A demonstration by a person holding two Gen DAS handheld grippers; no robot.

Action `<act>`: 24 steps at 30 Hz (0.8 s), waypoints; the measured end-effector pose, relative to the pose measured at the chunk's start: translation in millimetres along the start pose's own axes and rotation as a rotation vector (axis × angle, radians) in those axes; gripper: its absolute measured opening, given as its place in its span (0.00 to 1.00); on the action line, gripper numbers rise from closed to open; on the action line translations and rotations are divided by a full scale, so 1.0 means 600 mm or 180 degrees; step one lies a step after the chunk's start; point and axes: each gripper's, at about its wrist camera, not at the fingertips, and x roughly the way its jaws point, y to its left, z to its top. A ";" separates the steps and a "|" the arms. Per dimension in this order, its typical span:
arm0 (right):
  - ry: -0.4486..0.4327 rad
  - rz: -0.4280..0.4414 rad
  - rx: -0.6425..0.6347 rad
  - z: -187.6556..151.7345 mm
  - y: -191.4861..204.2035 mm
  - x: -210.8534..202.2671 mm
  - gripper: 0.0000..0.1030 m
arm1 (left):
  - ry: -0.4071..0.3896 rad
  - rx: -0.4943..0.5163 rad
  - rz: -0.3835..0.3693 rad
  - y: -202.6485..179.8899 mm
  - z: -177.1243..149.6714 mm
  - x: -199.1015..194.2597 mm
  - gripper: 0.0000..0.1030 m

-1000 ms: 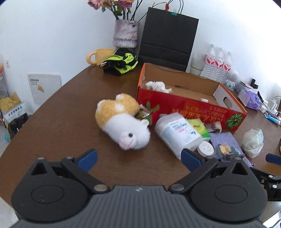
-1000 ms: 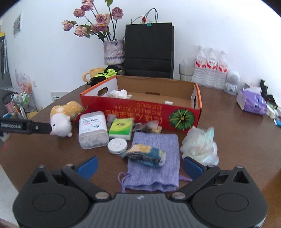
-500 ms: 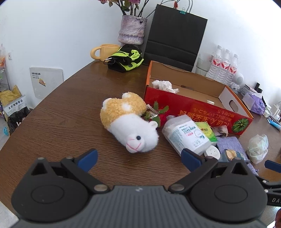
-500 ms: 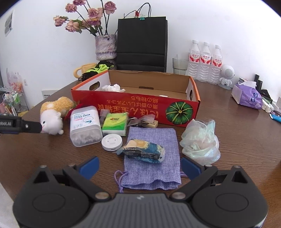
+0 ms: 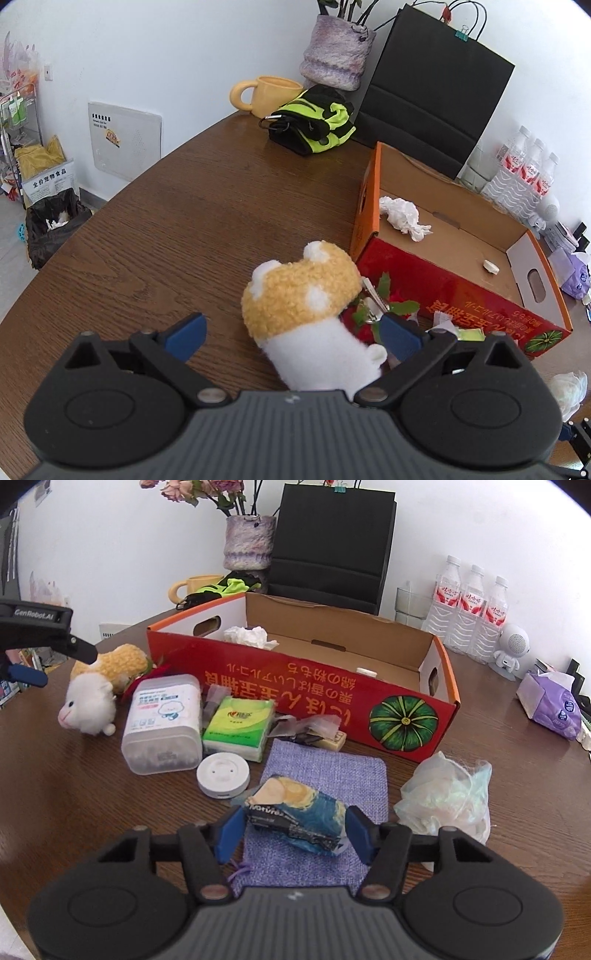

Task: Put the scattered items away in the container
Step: 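Grasp the plush hamster toy with left gripper while right gripper grasps the blue snack packet, then carry the hamster with left gripper into the box while right gripper carries the packet in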

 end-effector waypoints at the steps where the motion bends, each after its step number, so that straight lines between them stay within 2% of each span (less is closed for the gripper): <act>1: 0.0006 -0.0020 -0.0031 0.000 0.001 0.002 0.57 | 0.0051 -0.0027 -0.0006 0.002 0.000 0.008 0.97; 3: 0.0021 -0.0040 -0.0073 0.002 0.004 0.005 0.55 | 0.0157 -0.0078 -0.0023 0.005 -0.001 0.022 0.92; 7: 0.0051 -0.0069 -0.0084 0.008 0.003 0.010 0.36 | 0.0253 -0.0205 -0.0042 0.014 -0.004 0.038 0.85; 11: 0.0073 0.0016 -0.0035 0.011 0.000 0.012 0.26 | 0.0336 -0.0372 -0.0076 0.023 -0.003 0.049 0.75; 14: 0.0042 0.0053 -0.0046 0.011 0.002 0.009 0.17 | 0.0313 -0.0383 -0.0009 0.022 0.001 0.053 0.74; 16: 0.0006 0.0072 -0.0035 0.012 0.003 0.005 0.13 | 0.0290 -0.0378 0.0029 0.021 0.004 0.056 0.67; 17: -0.0016 0.0077 -0.0022 0.012 0.002 0.003 0.11 | 0.0288 -0.0384 0.0030 0.021 0.005 0.056 0.59; 20: -0.0120 0.0056 0.0025 0.015 -0.002 -0.009 0.07 | 0.0240 -0.0393 0.0016 0.023 0.002 0.052 0.55; 24: -0.0316 0.0021 0.0126 0.022 -0.017 -0.039 0.06 | 0.0014 -0.0445 0.0020 0.031 -0.006 0.020 0.54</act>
